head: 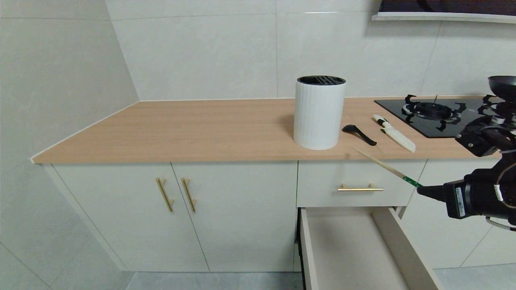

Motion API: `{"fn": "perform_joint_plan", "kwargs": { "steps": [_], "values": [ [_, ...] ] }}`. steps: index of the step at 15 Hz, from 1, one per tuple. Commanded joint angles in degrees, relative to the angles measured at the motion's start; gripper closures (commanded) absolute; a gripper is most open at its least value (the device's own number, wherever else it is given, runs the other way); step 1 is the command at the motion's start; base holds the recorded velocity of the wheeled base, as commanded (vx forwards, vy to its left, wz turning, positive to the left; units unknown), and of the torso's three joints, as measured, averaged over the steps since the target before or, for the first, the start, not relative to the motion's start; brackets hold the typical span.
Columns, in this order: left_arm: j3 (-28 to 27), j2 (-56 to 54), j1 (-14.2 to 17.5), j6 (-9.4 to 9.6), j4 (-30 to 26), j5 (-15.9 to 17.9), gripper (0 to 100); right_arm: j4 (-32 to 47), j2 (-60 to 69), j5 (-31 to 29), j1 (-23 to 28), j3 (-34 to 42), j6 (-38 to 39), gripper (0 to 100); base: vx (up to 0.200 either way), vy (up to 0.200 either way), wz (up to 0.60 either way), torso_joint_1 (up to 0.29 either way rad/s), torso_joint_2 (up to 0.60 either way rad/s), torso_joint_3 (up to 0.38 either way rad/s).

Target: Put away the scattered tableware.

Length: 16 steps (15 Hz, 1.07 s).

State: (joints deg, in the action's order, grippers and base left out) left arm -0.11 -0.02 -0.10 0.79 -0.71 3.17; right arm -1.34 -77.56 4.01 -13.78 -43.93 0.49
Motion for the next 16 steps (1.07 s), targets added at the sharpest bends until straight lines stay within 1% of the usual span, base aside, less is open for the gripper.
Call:
{"fn": "perform_joint_plan", "kwargs": {
  "steps": [1,6,10,13,16],
  "values": [
    [0.02,0.02,0.01,0.00,-0.08,-0.01,0,-0.07,0.30,-0.06,-2.84,1.22,-0.05,100,0.000,0.000,0.00,0.000,0.00,0.000],
    [0.02,0.02,0.01,0.00,0.00,-0.01,0,0.02,0.12,-0.14,-5.82,2.27,-0.14,100,0.000,0.000,0.00,0.000,0.00,0.000],
    [0.02,0.02,0.01,0.00,0.00,-0.01,0,0.02,-0.49,-0.06,-5.82,2.63,-0.22,100,0.000,0.000,0.00,-0.019,0.04,0.025],
    [0.02,0.02,0.01,0.00,0.00,-0.01,0,-0.07,-1.02,-0.41,-6.97,2.89,-0.14,100,0.000,0.000,0.00,-0.154,0.38,0.224],
    [0.02,0.02,0.01,0.00,0.00,-0.01,0,-0.07,-1.46,-0.50,-6.97,2.98,-0.22,100,0.000,0.000,0.00,-0.176,0.46,0.279]
  ]
}}
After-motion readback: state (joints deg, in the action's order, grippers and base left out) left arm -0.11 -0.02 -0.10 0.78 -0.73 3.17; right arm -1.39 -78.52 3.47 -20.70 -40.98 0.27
